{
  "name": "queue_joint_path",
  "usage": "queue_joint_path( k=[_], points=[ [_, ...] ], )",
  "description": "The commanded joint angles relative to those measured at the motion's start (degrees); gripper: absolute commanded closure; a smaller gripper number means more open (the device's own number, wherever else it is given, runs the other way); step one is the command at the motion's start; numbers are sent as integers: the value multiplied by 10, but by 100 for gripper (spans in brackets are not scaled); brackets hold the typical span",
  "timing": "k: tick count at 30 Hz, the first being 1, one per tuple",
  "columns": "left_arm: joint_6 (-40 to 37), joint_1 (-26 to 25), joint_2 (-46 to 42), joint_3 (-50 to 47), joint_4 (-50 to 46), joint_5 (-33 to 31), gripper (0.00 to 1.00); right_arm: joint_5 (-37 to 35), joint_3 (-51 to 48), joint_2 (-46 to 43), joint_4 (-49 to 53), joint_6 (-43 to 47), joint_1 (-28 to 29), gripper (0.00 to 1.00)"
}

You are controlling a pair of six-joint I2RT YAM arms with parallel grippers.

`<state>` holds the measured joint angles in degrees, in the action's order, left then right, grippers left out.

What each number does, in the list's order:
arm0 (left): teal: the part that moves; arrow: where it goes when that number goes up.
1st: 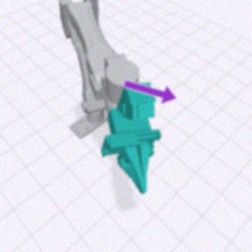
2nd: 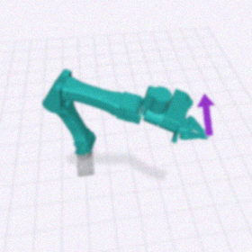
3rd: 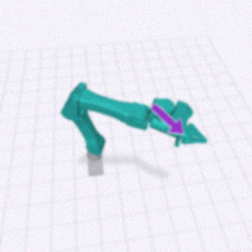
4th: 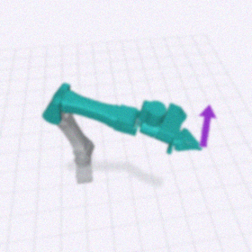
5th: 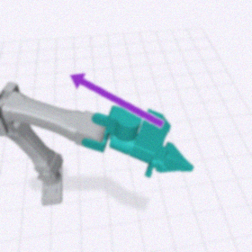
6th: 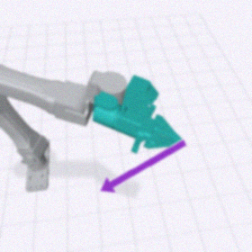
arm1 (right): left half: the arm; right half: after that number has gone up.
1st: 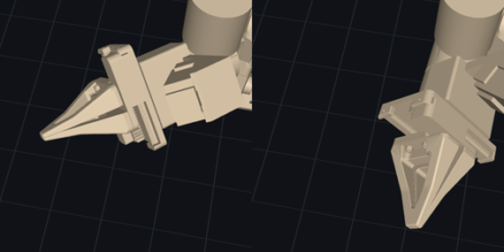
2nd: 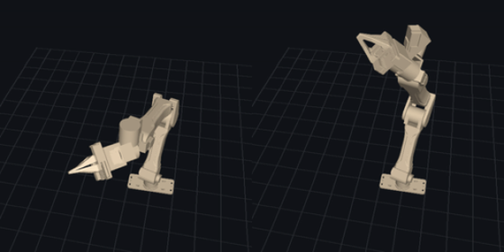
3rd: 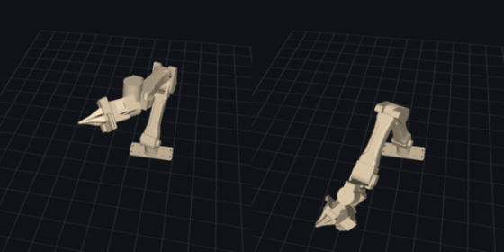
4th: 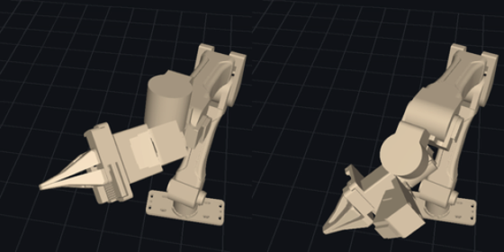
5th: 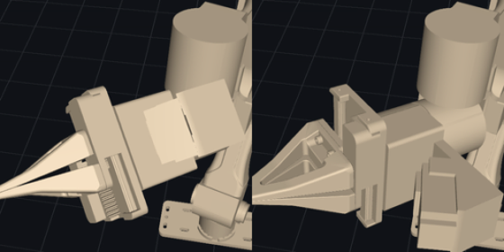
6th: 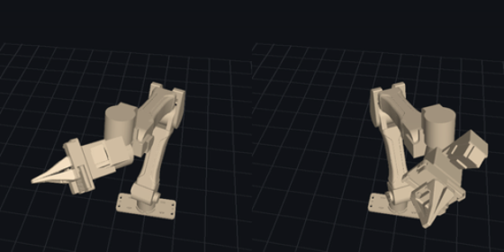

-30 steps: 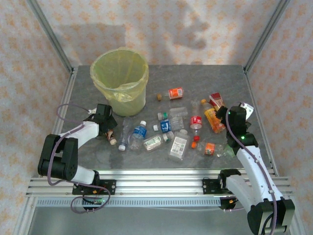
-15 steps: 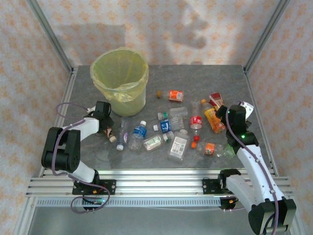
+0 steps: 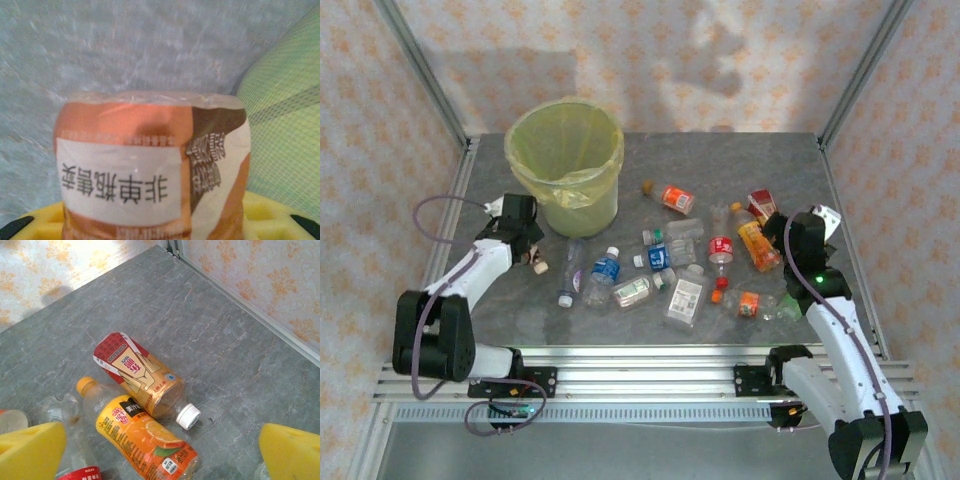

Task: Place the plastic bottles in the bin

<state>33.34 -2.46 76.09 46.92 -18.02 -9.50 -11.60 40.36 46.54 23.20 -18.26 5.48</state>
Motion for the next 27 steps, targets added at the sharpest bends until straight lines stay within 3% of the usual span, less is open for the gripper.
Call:
queue_joint_path(
  k=[1,6,12,20,27],
  points=[
    [-24,6,-55,33,-71,-60,70,-3,23,-11,15,-5,5,1],
    [-53,5,-128,77,-126,-100,72,6,29,-12,15,-7,4,1],
    [-80,5,-184,129,-146,-101,73,10,31,-13,15,-13,5,1],
    [-121,5,-198,227,-151,-71,73,10,37,-15,28,-17,5,1],
    [-127,5,-167,307,-106,11,73,7,43,-18,38,-25,5,1]
  ],
)
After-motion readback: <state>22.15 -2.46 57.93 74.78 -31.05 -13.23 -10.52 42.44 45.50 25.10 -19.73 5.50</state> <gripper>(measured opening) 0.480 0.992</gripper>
